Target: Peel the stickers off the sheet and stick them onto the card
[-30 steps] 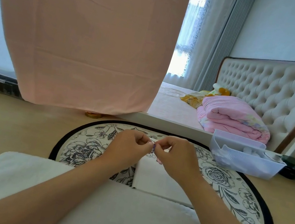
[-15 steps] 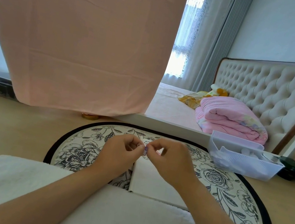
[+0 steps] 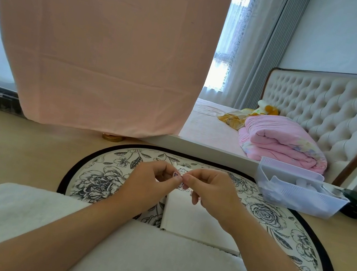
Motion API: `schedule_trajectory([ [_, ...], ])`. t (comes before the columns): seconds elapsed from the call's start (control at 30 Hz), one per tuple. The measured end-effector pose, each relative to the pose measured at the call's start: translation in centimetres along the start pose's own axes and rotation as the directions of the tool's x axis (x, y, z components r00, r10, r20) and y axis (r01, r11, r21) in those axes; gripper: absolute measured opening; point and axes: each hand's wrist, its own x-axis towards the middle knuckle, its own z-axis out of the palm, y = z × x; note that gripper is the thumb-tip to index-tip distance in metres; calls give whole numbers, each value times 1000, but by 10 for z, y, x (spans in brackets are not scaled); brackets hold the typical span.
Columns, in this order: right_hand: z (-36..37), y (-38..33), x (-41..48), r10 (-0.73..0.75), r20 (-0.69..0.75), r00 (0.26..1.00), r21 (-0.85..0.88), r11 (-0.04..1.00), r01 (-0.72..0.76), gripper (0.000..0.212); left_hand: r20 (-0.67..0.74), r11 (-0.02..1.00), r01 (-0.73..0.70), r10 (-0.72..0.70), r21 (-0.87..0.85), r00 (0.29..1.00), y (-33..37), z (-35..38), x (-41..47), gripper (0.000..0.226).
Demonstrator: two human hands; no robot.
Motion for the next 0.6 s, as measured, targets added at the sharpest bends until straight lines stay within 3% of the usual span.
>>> schedule_trajectory([
  [0.2, -4, -1, 1, 62, 54, 997, 46, 997, -65, 12, 8, 999, 45, -45, -21, 999, -1, -2, 2, 11],
  [0.6, -5, 3, 4, -69, 44, 997, -184, 980, 76, 15, 43, 998, 56, -55, -14, 998, 0, -1, 1, 9],
])
